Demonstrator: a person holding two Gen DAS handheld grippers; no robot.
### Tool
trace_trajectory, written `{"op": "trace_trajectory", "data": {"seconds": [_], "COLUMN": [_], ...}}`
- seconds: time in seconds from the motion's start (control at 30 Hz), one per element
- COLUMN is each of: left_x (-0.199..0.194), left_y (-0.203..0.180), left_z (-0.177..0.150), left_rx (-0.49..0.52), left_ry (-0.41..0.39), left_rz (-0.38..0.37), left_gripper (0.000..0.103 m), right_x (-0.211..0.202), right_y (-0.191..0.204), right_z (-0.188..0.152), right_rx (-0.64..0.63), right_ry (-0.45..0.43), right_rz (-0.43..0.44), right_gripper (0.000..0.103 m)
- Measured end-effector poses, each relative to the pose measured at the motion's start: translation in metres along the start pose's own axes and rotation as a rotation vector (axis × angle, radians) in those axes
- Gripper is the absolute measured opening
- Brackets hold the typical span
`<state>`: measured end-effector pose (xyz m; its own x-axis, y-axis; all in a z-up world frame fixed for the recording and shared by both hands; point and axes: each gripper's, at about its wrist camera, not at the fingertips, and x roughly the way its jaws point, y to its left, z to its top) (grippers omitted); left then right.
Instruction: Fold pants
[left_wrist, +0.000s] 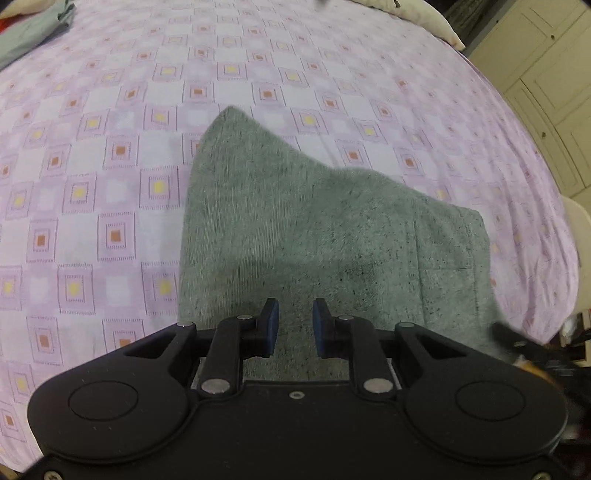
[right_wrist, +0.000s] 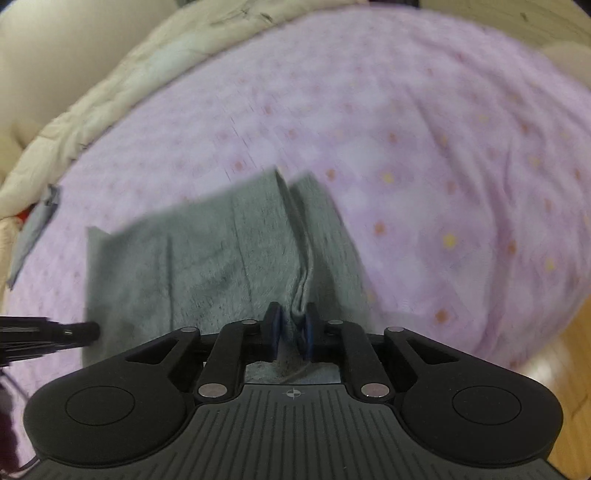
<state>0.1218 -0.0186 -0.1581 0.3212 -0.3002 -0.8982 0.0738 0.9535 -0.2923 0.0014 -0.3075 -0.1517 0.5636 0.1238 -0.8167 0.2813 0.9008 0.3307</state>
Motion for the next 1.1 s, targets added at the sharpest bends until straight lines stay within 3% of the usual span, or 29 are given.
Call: {"op": "trace_trajectory", "data": {"seconds": [0.03, 0.13, 0.37, 0.47, 0.6, 0.67, 0.7, 0.73, 0.9, 0.97, 1.1], "left_x": [-0.001, 0.001, -0.010, -0.016, -0.024, -0.026, -0.026, -0.025, -0.015, -0.006, 0.028], "left_y": [0.001, 0.000, 0.002, 0.002, 0.000, -0.001, -0.001, -0.002, -0.001, -0.001, -0.007], "left_z": [0.003, 0.014, 0.019, 0.011, 0.004, 0.004, 0.006, 0.008, 0.035, 0.051, 0.076], "left_rx": [-0.010, -0.047, -0.121, -0.143, -0.180, -0.179, -0.174, -0.167, -0.116, -0.109, -0.059], "left_ry": [-0.010, -0.030, -0.078, -0.087, -0.100, -0.103, -0.102, -0.100, -0.102, -0.107, -0.058], "left_rz": [0.001, 0.019, 0.085, 0.115, 0.138, 0.144, 0.147, 0.146, 0.119, 0.098, 0.058], "left_gripper": [0.026, 0.026, 0.026, 0.026, 0.026, 0.026, 0.026, 0.026, 0.026, 0.026, 0.027], "right_x": [-0.008, -0.011, 0.060, 0.070, 0.075, 0.066, 0.064, 0.060, -0.007, -0.021, 0.010], "right_y": [0.001, 0.001, -0.018, -0.019, -0.027, -0.025, -0.023, -0.019, 0.002, -0.001, -0.017], "right_z": [0.007, 0.028, 0.062, 0.061, 0.060, 0.055, 0.056, 0.056, 0.058, 0.051, 0.035], "right_rx": [-0.038, -0.158, -0.179, -0.201, -0.124, -0.106, -0.105, -0.117, -0.230, -0.247, -0.154], "right_ry": [-0.042, -0.128, 0.064, 0.111, 0.166, 0.214, 0.235, 0.239, 0.109, 0.080, 0.177], "right_rz": [0.018, 0.121, 0.212, 0.232, 0.301, 0.321, 0.343, 0.362, 0.397, 0.322, 0.176], "right_gripper": [0.030, 0.052, 0.053, 0.055, 0.057, 0.053, 0.032, 0.019, 0.014, 0.014, 0.014]}}
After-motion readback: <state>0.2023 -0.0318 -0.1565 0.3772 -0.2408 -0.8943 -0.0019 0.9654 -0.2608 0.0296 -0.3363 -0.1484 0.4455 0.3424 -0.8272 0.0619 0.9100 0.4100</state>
